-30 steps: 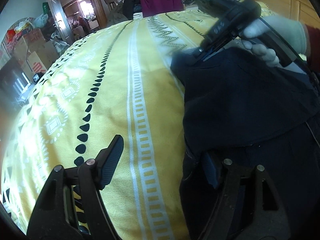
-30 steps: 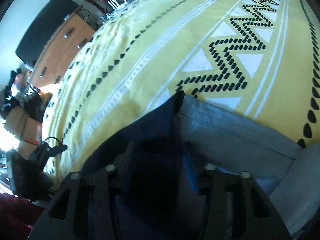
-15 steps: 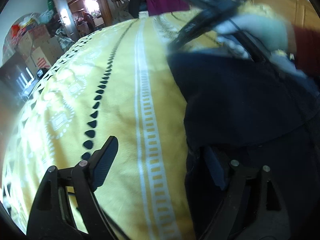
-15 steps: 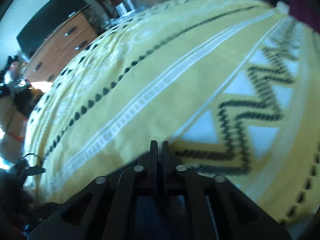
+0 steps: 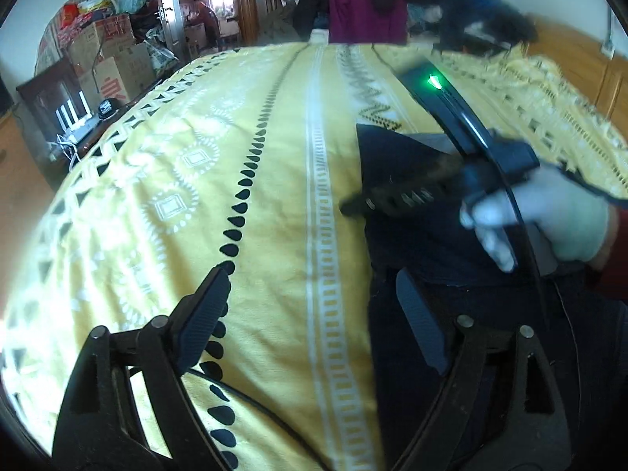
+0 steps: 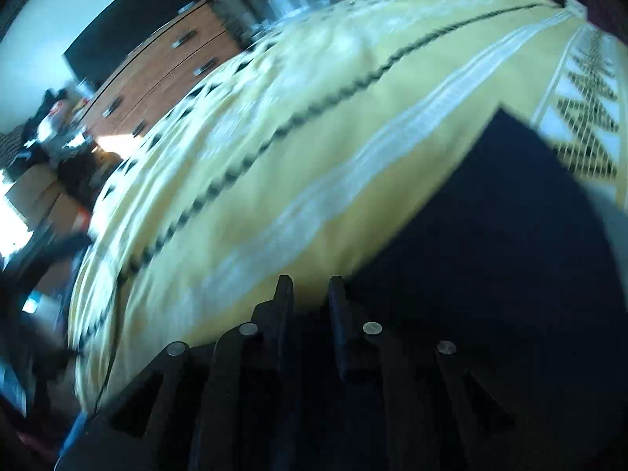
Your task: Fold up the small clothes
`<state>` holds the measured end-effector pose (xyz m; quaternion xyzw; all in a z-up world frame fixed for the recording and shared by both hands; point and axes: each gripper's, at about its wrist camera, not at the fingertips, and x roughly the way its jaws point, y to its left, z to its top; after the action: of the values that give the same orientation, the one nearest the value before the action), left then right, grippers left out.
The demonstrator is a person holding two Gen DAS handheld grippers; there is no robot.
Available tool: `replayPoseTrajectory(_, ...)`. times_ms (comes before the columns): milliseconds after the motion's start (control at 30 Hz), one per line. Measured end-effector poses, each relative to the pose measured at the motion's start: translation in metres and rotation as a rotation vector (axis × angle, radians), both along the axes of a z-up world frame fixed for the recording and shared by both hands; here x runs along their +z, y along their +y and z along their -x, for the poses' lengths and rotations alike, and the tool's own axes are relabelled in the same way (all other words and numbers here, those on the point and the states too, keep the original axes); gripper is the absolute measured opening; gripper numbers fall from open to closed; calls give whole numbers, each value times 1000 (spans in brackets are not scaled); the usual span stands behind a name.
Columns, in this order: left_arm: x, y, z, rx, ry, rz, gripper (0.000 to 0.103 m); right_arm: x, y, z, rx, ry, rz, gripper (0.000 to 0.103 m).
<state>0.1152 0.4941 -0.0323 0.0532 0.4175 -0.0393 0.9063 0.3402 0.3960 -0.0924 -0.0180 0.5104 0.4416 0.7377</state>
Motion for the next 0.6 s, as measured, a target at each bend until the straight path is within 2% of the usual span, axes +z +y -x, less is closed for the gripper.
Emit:
replayPoseTrajectory(33,3,-6,-3,-3,4,-12,88,8,2,-2,-27,-16,22,24)
replayPoseTrajectory(100,7,-17,-5,-10,11,-16,91,35,-4,8,-69,-71,38,34)
replayPoseTrajectory(167,10,-28,-3,-29,9,3,91,76,-36,37,-142,-200,91,52)
replayPoseTrajectory(233,14,-42,0,-46,2,18,92,109,-73,66,-236,-304,156,59)
replayPoseTrajectory(300,20,-59,2,-71,-7,39,92,131,-112,90,-329,-366,208,69)
replayPoseTrajectory(367,28,-80,6,-104,-17,51,92,153,-158,116,-442,-439,274,70)
replayPoseTrajectory(467,42,-110,10,-154,-35,62,92,176,-207,144,-558,-490,351,71)
replayPoseTrajectory(600,60,-144,16,-205,-63,59,92,193,-266,163,-638,-511,406,71)
